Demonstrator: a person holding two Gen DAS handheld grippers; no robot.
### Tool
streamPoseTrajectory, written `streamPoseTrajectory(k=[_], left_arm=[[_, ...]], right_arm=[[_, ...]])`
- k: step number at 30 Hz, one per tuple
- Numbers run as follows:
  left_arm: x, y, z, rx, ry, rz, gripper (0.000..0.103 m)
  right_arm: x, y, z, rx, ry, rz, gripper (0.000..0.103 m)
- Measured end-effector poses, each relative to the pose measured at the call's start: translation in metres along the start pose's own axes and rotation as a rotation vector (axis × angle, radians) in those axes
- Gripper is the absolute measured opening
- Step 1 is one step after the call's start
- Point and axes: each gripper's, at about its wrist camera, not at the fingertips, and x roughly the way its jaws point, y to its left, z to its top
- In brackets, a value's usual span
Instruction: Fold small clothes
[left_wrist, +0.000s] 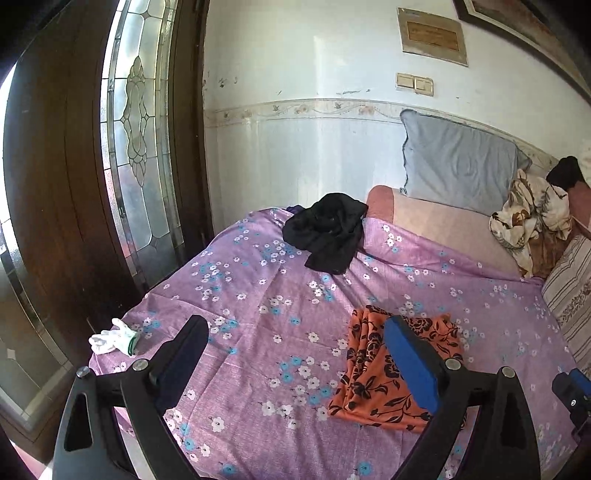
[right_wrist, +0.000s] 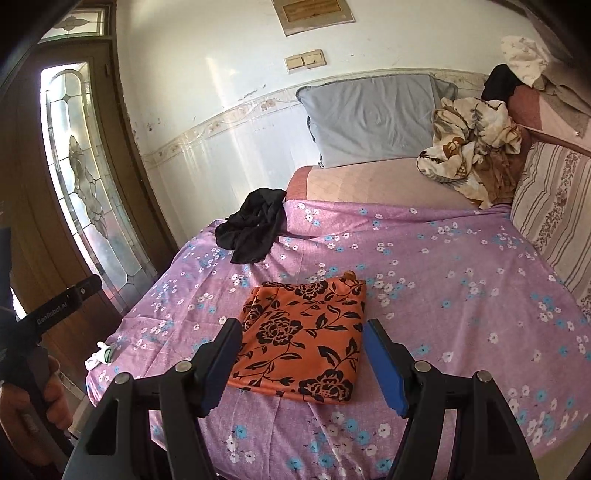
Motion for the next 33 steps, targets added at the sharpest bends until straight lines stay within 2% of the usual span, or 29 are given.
streamPoseTrajectory(k=[7,11,20,29,33], left_arm=[[-0.009,-0.004,0.003,0.024,-0.028,0.033,0.096],[-0.016,-0.005,0.003,0.040,-0.050,0.024,0.096],[-0.027,0.001,0.009,0.019,-0.071,0.040,0.096],[-0.047,0.001,0.012,0.020,-0.082,0.113,0.096],[-0.065,0.000,0.017,0.009,-0.121,0.090,0.096]], right_arm=[[-0.005,0.001,-0.001,0.000,-0.010,0.007,0.071],[-0.010,0.003,0.001,-0.003,-0.029,0.009,0.071],[-0.032,0.021,0.005,-0.052,-0.094,-0.034,0.072],[-0.053,0.029,0.012,-0.043,-0.121,-0.025,0.072],[-0.068,0.030,0.015,-0.047,-0.144,-0.022,0.072]])
